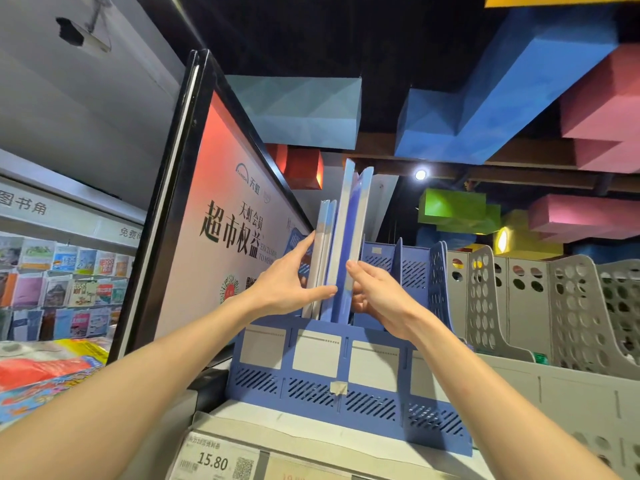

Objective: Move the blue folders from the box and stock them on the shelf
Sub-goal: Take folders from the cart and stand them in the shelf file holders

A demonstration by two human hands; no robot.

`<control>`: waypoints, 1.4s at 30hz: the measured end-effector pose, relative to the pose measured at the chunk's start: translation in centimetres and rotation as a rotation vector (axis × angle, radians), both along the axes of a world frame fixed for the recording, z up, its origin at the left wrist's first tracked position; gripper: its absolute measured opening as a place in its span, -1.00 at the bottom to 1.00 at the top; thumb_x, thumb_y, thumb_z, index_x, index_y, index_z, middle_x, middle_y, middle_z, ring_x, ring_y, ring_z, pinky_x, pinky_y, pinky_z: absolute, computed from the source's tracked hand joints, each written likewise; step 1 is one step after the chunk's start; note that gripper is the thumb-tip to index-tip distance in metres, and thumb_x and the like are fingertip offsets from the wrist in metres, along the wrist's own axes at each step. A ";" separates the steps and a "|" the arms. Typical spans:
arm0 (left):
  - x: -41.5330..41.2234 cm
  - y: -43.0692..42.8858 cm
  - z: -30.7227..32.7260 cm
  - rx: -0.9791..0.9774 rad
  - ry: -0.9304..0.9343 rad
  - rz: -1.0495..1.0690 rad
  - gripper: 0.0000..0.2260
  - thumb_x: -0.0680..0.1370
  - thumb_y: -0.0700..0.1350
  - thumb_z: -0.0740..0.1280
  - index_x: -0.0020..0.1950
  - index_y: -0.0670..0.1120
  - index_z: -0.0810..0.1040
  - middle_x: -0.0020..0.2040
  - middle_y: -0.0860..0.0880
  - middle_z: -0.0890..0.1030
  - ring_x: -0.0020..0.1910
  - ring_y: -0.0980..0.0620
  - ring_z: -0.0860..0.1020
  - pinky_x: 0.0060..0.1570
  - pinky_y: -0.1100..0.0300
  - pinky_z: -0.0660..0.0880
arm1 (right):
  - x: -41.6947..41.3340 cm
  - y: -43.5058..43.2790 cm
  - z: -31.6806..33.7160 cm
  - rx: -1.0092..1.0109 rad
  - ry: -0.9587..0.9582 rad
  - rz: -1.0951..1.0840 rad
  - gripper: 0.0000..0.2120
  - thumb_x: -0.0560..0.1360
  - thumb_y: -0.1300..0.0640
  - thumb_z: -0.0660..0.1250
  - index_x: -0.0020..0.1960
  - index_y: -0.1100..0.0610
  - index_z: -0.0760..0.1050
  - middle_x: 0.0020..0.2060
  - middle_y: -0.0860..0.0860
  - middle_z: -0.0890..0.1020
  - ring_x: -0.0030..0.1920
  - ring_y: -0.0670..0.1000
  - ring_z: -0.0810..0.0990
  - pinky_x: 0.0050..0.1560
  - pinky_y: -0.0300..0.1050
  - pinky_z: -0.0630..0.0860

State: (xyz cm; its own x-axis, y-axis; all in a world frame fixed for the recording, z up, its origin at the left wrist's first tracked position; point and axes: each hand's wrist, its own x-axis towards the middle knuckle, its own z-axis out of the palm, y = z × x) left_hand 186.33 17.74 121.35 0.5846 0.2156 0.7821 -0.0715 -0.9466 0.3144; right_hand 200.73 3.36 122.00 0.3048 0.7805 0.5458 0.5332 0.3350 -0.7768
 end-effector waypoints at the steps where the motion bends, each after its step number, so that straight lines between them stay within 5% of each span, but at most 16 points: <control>1: 0.0 0.1 0.0 -0.003 -0.002 -0.006 -0.07 0.37 0.37 0.45 0.58 0.34 -0.04 0.44 0.20 0.45 0.32 0.04 0.52 0.26 -0.12 0.53 | -0.1 -0.1 -0.2 -0.018 0.002 0.007 -0.63 0.68 -0.06 0.15 0.44 0.03 0.29 -0.42 -0.04 0.38 -0.40 -0.13 0.38 -0.26 -0.21 0.41; 4: 0.0 0.0 -0.1 0.004 -0.009 -0.044 -0.09 0.41 0.31 0.46 0.60 0.31 -0.02 0.41 0.18 0.48 0.25 0.09 0.55 0.23 -0.06 0.55 | 0.3 0.3 -0.3 -0.034 -0.052 -0.059 -0.55 0.64 -0.10 0.22 0.43 0.11 0.37 0.04 0.23 0.61 0.02 -0.02 0.56 -0.01 -0.15 0.57; 6: -0.1 0.1 -0.1 0.006 -0.019 -0.069 -0.12 0.45 0.24 0.47 0.61 0.29 0.00 0.40 0.18 0.49 0.26 0.14 0.53 0.24 -0.02 0.55 | 0.2 0.4 -0.1 -0.013 -0.108 -0.099 -0.54 0.63 -0.08 0.26 0.43 0.14 0.40 0.33 0.11 0.55 0.28 -0.02 0.55 0.10 -0.18 0.60; 9: -0.2 0.1 0.0 0.007 -0.018 -0.090 -0.15 0.48 0.21 0.46 0.61 0.27 -0.01 0.40 0.18 0.48 0.24 0.16 0.54 0.24 0.03 0.55 | 0.5 0.2 -0.2 0.030 -0.082 -0.059 -0.43 0.61 0.01 0.31 0.57 -0.01 0.21 0.47 -0.05 0.38 0.34 0.00 0.52 0.16 -0.10 0.61; 11: -0.3 0.1 -0.1 -0.003 -0.017 -0.101 -0.16 0.50 0.17 0.46 0.62 0.26 0.00 0.36 0.20 0.49 0.17 0.17 0.56 0.22 0.07 0.55 | 0.1 -0.2 -0.3 0.044 -0.076 -0.092 -0.36 0.60 0.02 0.34 0.59 -0.03 0.13 0.44 -0.04 0.37 0.35 0.00 0.49 0.04 -0.15 0.64; 16: -0.5 0.2 0.1 -0.036 0.007 -0.146 -0.15 0.49 0.14 0.49 0.62 0.24 0.02 0.39 0.17 0.47 0.20 0.11 0.57 0.22 0.11 0.56 | -0.4 -0.8 0.0 0.166 -0.135 -0.216 -0.55 0.59 -0.06 0.34 0.36 0.19 0.50 0.26 0.05 0.60 0.19 -0.07 0.59 -0.10 -0.22 0.64; 24: -0.6 0.8 0.2 -0.082 0.041 -0.210 -0.12 0.48 0.07 0.52 0.62 0.25 0.01 0.43 0.17 0.45 0.18 0.11 0.58 0.01 0.23 0.60 | -1.2 -0.7 -0.1 0.112 -0.144 -0.118 -0.72 0.68 0.04 0.18 0.26 0.15 0.55 0.12 0.07 0.70 0.14 0.11 0.67 0.15 0.08 0.62; 29: -0.7 1.1 0.3 -0.101 0.070 -0.250 -0.14 0.50 0.05 0.51 0.61 0.31 0.01 0.40 0.14 0.47 -0.07 0.33 0.62 -0.20 0.37 0.54 | -2.1 0.1 -0.1 0.096 -0.124 -0.127 -0.69 0.66 -0.02 0.23 0.31 0.11 0.52 0.20 0.05 0.65 0.20 0.06 0.64 0.17 0.06 0.61; 33: -1.0 1.2 0.1 -0.098 0.077 -0.263 -0.15 0.52 0.08 0.48 0.60 0.33 -0.04 0.46 0.19 0.42 0.09 0.09 0.64 -0.12 0.21 0.63 | -2.9 0.4 -0.7 0.039 -0.167 -0.177 -0.69 0.68 -0.01 0.16 0.17 0.19 0.54 0.10 0.17 0.66 0.16 0.05 0.65 0.23 0.08 0.58; 37: -1.1 1.1 0.0 -0.086 0.079 -0.252 -0.15 0.54 0.04 0.46 0.63 0.26 -0.06 0.47 0.13 0.42 0.15 0.01 0.62 -0.14 0.29 0.59 | -3.5 0.1 -0.5 -0.028 -0.192 -0.227 -0.61 0.68 -0.07 0.14 0.32 0.18 0.49 0.18 0.10 0.64 0.21 0.00 0.62 0.29 0.06 0.54; 40: -1.3 0.8 0.1 -0.093 0.081 -0.235 -0.13 0.54 0.04 0.45 0.64 0.22 -0.09 0.49 0.13 0.41 0.11 0.14 0.60 -0.18 0.29 0.59 | -4.0 0.0 -0.7 -0.073 -0.202 -0.262 -0.56 0.69 -0.08 0.10 0.27 0.28 0.43 0.25 0.34 0.51 0.29 0.27 0.50 0.29 0.16 0.52; 42: -1.1 0.4 0.1 -0.102 0.095 -0.216 -0.12 0.55 0.05 0.44 0.64 0.19 -0.13 0.52 0.13 0.38 0.13 0.10 0.60 0.01 0.13 0.62 | -3.9 0.0 -0.7 -0.093 -0.195 -0.292 -0.55 0.70 -0.02 0.08 0.36 0.36 0.31 0.32 0.41 0.36 0.33 0.35 0.40 0.25 0.14 0.51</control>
